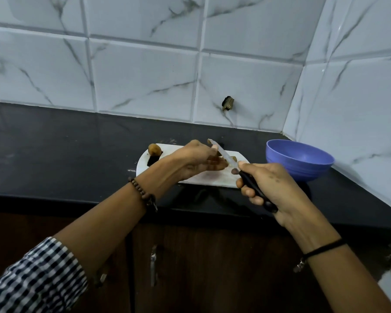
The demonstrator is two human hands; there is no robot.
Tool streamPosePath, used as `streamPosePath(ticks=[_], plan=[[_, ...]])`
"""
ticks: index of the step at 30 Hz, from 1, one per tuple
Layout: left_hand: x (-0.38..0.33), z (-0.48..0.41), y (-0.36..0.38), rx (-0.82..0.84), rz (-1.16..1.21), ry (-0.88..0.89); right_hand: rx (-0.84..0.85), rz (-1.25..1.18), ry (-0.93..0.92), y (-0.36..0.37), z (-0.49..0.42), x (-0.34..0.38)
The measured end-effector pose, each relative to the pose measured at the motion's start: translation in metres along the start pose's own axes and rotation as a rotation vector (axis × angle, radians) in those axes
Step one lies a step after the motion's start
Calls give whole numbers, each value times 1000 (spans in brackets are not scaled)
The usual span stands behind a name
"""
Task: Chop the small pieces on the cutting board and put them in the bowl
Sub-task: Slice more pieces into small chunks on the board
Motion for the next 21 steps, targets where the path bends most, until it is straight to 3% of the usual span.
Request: streamPosePath(ticks=[5,13,21], plan=[[3,-4,-7,60,126,8,-6,-51,29,-2,3,-5],[-5,2,-47,-295,-485,126,62,196,-3,-12,7,1],[-15,10,-52,-362,-608,183,192,336,80,-22,19,8]])
Point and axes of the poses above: each hand's wrist, its own z-axis away from the middle knuckle, its own y-axis out of the palm, x = y × z, the point moved 6 cm from there along -z, towards the middle knuckle, and after that the axes turned 10 degrees about -y, right-handed, at the moved point
